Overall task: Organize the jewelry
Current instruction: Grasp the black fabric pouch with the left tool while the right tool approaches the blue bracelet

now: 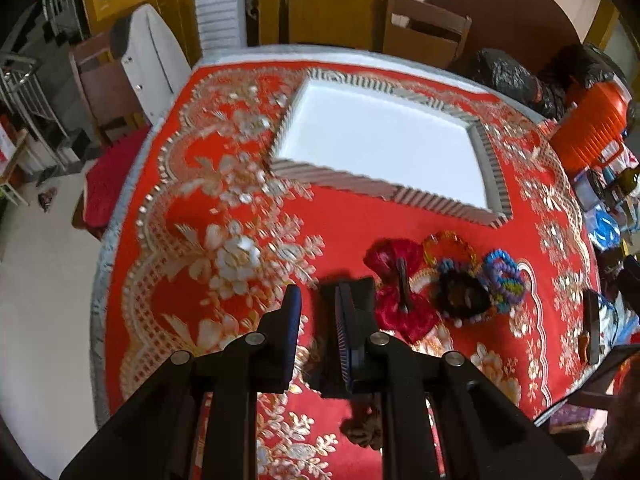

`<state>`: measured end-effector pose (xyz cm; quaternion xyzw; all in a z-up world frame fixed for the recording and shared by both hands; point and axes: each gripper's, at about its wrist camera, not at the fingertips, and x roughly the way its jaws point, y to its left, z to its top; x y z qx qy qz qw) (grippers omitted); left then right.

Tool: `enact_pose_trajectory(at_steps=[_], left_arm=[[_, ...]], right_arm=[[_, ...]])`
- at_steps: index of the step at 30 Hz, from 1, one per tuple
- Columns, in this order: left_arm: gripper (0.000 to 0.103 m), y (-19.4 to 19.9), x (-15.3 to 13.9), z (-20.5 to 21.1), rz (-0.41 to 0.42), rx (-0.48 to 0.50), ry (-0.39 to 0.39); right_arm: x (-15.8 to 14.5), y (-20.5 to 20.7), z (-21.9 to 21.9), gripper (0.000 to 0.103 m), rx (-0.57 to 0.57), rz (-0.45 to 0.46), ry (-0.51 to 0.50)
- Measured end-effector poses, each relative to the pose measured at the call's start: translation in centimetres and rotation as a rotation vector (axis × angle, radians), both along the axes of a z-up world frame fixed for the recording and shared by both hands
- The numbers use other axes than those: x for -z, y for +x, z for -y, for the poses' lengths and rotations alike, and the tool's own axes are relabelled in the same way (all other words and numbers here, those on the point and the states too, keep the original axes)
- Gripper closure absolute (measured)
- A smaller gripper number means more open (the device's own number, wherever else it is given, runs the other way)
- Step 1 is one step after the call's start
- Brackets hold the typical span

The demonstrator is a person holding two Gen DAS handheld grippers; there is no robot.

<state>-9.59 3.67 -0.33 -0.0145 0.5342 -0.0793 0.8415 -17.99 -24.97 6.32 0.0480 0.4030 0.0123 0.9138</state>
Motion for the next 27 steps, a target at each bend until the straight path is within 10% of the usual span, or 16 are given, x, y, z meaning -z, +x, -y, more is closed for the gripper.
enact_pose_trajectory(at_steps=[27], left_arm=[[0.1,0.2,2.2,1.9,-0.067,0.031,0.015]], right_arm=[[1.8,1.0,0.7,0.0,-0.012,-0.043,-0.007]])
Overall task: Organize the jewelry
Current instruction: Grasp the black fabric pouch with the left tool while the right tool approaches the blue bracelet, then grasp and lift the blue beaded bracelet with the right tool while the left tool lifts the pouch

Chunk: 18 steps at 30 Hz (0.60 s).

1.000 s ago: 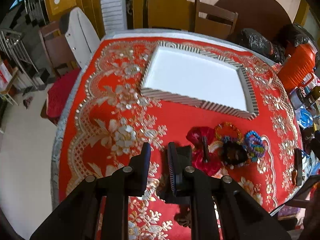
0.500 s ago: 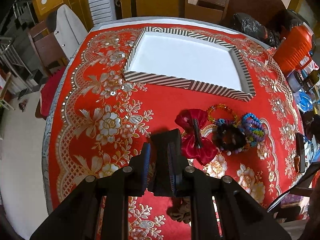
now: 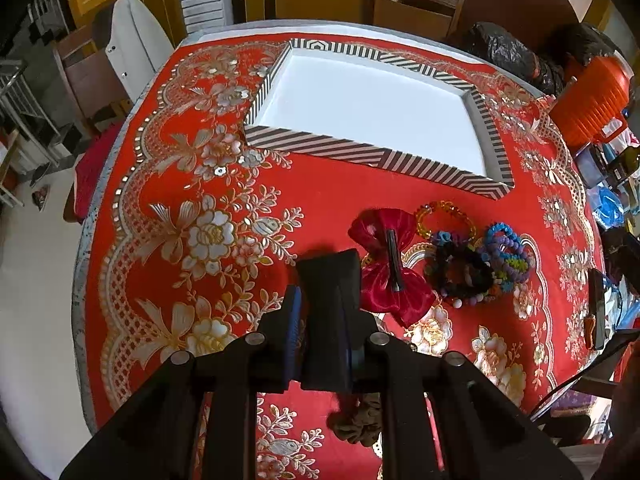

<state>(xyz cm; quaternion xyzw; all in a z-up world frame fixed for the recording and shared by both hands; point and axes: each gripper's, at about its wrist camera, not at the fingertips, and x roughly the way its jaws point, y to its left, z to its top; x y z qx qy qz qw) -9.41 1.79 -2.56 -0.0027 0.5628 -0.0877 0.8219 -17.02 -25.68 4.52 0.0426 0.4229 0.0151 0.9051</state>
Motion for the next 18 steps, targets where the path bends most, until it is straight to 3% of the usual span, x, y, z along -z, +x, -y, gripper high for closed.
enact_pose_trajectory(at_steps=[2,9,15,18], left_arm=[[0.1,0.1,0.2,0.0,-0.01,0.004,-0.008],[0.099,0.2,2.1,-0.3,-0.086,0.026,-0.152],[0.095,0.8,4.5,-0.1,-0.146,-0.013,-0.203],[0.095,1.0,5.2,0.2,-0.161,-0.014,-0.195]], right_arm=[[0.3,0.1,0.2,0.0,-0.002,-0.001,0.001],[3.1,1.5,1.2,0.0,-0.009,-0.068,0.008],[5.8,2.7,1.6,0.001,-0.037,-0.112,0.02],[7.5,3.6,1.8,0.012,-0.062,-0.165,0.029]])
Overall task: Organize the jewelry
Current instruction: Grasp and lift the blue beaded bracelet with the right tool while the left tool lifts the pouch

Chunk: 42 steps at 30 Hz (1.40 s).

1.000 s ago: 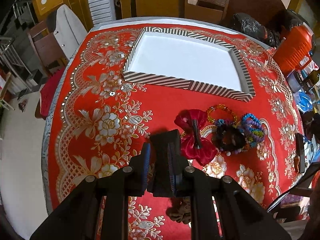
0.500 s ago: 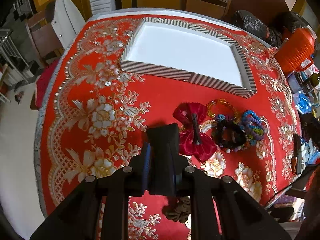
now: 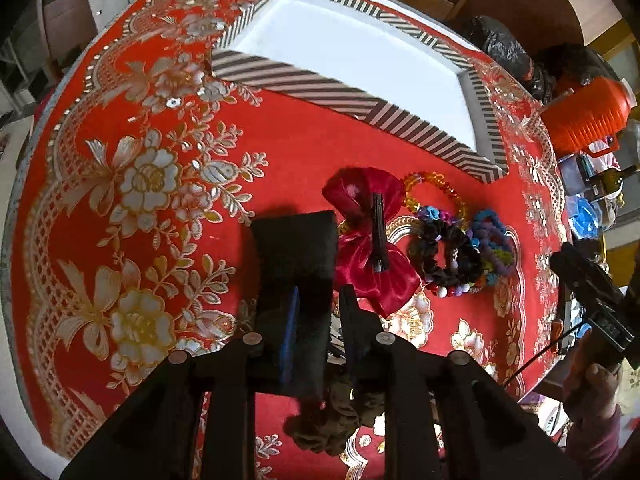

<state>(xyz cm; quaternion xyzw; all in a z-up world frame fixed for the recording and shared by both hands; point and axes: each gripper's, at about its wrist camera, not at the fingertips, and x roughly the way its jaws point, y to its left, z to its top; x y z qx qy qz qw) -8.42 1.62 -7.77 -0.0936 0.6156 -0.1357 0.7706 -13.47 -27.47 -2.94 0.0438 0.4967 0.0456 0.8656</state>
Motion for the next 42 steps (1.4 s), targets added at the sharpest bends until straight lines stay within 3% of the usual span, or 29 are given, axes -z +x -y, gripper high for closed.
enact_pose_trajectory(at_steps=[6,11,16,20,25,28,29,30,38,42], left_arm=[[0.095,0.3,1.2,0.7,-0.034,0.007,0.009],[0.095,0.5,2.0,0.1,-0.067,-0.036,-0.035],[0.095,0.6,1.9,0.3,-0.071,-0.015,-0.026],[0.095,0.7,2.0,0.5,-0.061,-0.021,-0.024],[0.097,0.7,2.1,0.6,-0.05,-0.004,-0.025],[0.103,0.6,1.9,0.2,-0.045,0.001,-0.03],[0.103,0.5,1.8,0.0,-0.047,0.0,-0.038],[0.103,0.4,1.3,-0.2,-0.038,0.002,-0.037],[0.103,1.2,-4.3,-1.9,0.099,0.017,-0.064],[0.103,2.2,-5.9,-1.9,0.148,0.025,-0.061]], right_arm=[[2.4,2.2,0.6,0.031,-0.013,-0.051,0.009],[4.5,4.4,0.2,0.056,-0.075,-0.103,-0.041],[4.6,4.9,-0.4,0.059,-0.13,-0.131,-0.062],[3.6,3.7,-0.1,0.059,-0.126,-0.121,-0.018],[5.0,2.5,0.5,0.06,-0.088,-0.176,0.059],[5.9,2.2,1.3,0.081,-0.052,-0.187,0.191],[5.8,2.1,1.4,0.089,-0.038,-0.181,0.196],[5.2,1.9,1.4,0.09,-0.026,-0.164,0.19],[-1.5,0.8,0.4,0.09,-0.067,-0.029,0.197],[-3.4,1.4,-0.1,0.09,-0.085,-0.018,0.191]])
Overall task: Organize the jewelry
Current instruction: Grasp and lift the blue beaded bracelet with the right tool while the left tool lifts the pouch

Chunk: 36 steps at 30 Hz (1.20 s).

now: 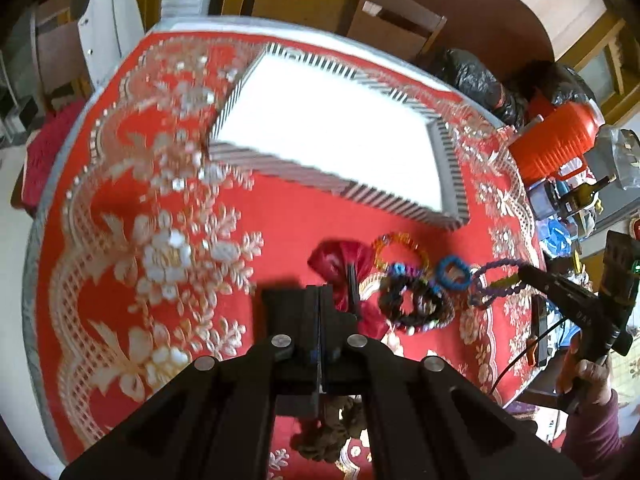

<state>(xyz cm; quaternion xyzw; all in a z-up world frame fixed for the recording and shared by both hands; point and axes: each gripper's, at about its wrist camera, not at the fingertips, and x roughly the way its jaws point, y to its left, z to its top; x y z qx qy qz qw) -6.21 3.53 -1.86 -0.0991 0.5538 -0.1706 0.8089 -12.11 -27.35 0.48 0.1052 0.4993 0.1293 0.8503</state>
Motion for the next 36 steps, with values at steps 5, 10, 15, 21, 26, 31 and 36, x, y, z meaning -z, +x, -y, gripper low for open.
enact_pose_trajectory(at_steps=[5,10,15,21,26,31,36], left_arm=[[0.103,-0.3,1.2,0.3,-0.038,0.021,0.009],[0.096,-1.3,3.8,0.9,-0.11,0.036,-0.012],[0.074,-1.8,5.6,1.4,-0.142,-0.001,0.008],[0.073,-1.8,7.1,3.6,-0.126,0.045,0.155],[0.103,-1.5,7.4,3.8,-0.127,0.049,0.162],[0.103,-1.3,5.8,1.9,-0.125,0.026,0.105],[0.103,-0.3,2.6,0.7,-0.069,0.008,0.07]], right_arm=[[1.3,-0.4,0.8,0.09,0.037,-0.036,-0.002],[4.4,-1.2,2.4,0.09,0.086,-0.126,-0.083],[5.4,-1.6,3.4,0.076,0.107,-0.173,-0.143],[4.2,-0.5,3.7,0.066,0.104,-0.112,-0.136],[5.3,2.6,0.8,0.066,-0.003,-0.105,-0.15],[8.7,4.8,-2.2,0.07,-0.125,-0.147,-0.305],[6.9,4.5,-1.7,0.094,-0.1,-0.108,-0.233]])
